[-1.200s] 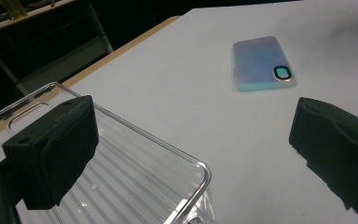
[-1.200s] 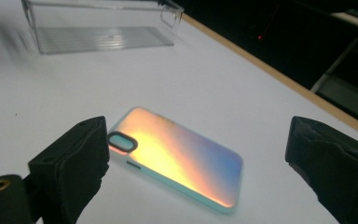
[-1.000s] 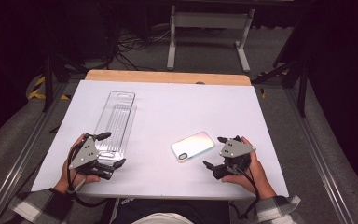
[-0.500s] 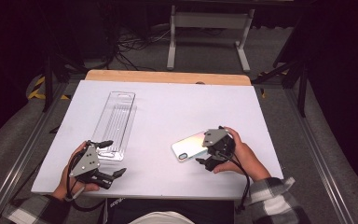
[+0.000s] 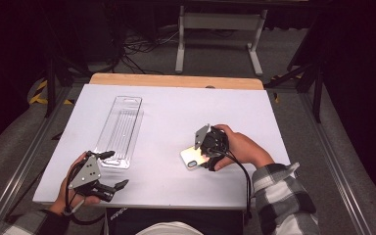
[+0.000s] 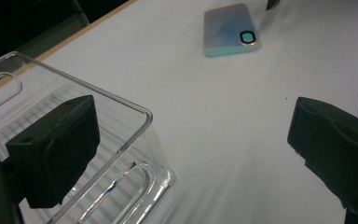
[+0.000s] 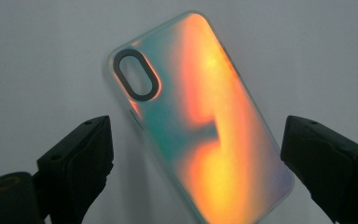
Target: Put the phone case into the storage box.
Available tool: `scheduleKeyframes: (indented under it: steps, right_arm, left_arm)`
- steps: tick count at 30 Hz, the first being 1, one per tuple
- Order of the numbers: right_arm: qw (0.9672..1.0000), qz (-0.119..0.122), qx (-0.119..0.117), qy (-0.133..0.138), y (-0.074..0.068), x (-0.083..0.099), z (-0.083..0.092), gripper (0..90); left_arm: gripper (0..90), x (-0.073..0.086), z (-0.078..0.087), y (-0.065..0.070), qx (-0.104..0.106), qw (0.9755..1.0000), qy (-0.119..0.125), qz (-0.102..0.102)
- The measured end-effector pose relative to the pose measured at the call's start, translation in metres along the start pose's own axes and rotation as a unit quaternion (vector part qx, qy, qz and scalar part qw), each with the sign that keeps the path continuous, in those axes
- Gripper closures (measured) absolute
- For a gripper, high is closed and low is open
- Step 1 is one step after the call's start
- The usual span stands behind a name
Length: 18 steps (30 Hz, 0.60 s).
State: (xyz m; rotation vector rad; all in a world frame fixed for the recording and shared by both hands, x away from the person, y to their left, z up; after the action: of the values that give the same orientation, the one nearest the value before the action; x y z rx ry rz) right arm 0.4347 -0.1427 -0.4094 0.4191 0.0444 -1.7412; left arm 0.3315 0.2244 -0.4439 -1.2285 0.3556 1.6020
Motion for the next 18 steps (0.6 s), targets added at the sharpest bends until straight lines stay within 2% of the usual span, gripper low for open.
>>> scheduleKeyframes:
  steps: [3, 6, 8, 13, 16, 18]
  right_arm:
    - [0.9988, 0.035, -0.021, -0.027, -0.001, -0.013, -0.01, 11.5]
    - [0.9959, 0.062, -0.048, -0.046, -0.006, -0.028, -0.019, 12.7]
    - [0.9941, 0.078, -0.041, -0.062, -0.007, -0.037, -0.024, 13.3]
    - [0.993, 0.091, -0.045, -0.06, -0.003, -0.047, -0.028, 14.3]
    - [0.9908, 0.099, -0.06, -0.069, -0.002, -0.05, -0.033, 15.8]
    - [0.9876, 0.109, -0.066, -0.091, -0.002, -0.051, -0.036, 15.5]
  left_arm:
    - [2.8, 0.0, -0.002, 0.001, 0.003, 1.0, -0.005, -0.002]
    - [2.9, 0.0, -0.002, 0.001, 0.008, 0.9999, -0.009, -0.005]
    - [2.9, 0.0, -0.003, 0.002, 0.011, 0.9999, -0.009, 0.001]
    - [3.0, 0.001, -0.003, 0.002, 0.015, 0.9999, -0.006, 0.003]
    - [3.0, 0.001, -0.002, 0.002, 0.017, 0.9998, -0.006, 0.004]
    - [3.0, 0.001, -0.002, 0.002, 0.018, 0.9998, -0.007, 0.003]
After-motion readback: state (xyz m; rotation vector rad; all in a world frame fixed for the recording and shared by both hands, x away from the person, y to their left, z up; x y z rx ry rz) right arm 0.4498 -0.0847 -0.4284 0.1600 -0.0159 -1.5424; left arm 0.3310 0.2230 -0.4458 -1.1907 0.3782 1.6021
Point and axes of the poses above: each handheld gripper's, and its own axes: z roughly backward along the jaws, x roughly out of its underside, y roughly to its right, the point moved 1 cm from there along -z, roughly forward along the jaws, and after that the axes turned 8 degrees about -z, right-handed, at the moved point
